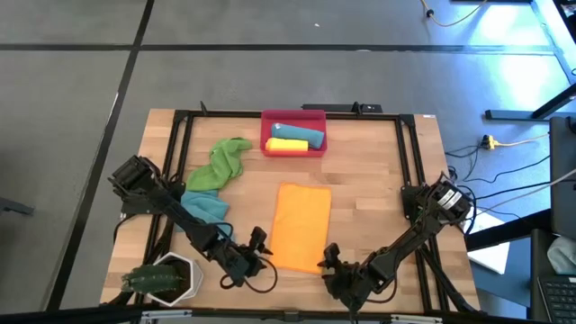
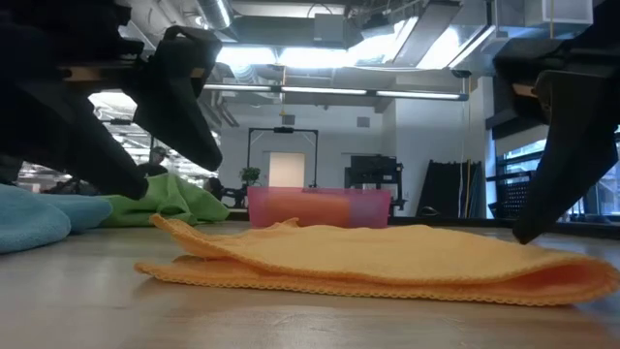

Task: Roll microfiber towels into tight, uniform cylinder then place into a basket
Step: Roll the orange microfiber cloth

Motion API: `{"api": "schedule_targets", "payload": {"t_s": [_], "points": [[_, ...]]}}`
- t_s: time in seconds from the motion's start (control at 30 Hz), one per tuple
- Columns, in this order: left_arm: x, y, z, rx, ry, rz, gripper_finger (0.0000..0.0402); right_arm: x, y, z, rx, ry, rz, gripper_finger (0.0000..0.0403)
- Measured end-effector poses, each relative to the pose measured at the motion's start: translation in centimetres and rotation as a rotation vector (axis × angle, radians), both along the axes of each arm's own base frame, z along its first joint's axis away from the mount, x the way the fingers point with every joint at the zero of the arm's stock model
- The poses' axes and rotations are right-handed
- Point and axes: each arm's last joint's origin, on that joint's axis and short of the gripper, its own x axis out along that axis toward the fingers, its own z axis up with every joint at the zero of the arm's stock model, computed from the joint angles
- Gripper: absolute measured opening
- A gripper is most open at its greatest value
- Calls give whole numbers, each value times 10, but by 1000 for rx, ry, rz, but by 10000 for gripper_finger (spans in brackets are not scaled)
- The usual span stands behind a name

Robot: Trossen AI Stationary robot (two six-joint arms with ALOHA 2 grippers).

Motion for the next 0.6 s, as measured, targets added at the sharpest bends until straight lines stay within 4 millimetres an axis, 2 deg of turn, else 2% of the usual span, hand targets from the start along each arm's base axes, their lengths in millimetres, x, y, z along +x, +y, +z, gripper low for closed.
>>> {"api": "schedule_targets", "payload": {"t_s": [0.2,0.6], "points": [[0,0,0,-3,-4,0,208,1,1,-7,-29,7,21,159],[0,-1,0,-3,3,-25,208,1,0,-10,-44,2,11,63]]}}
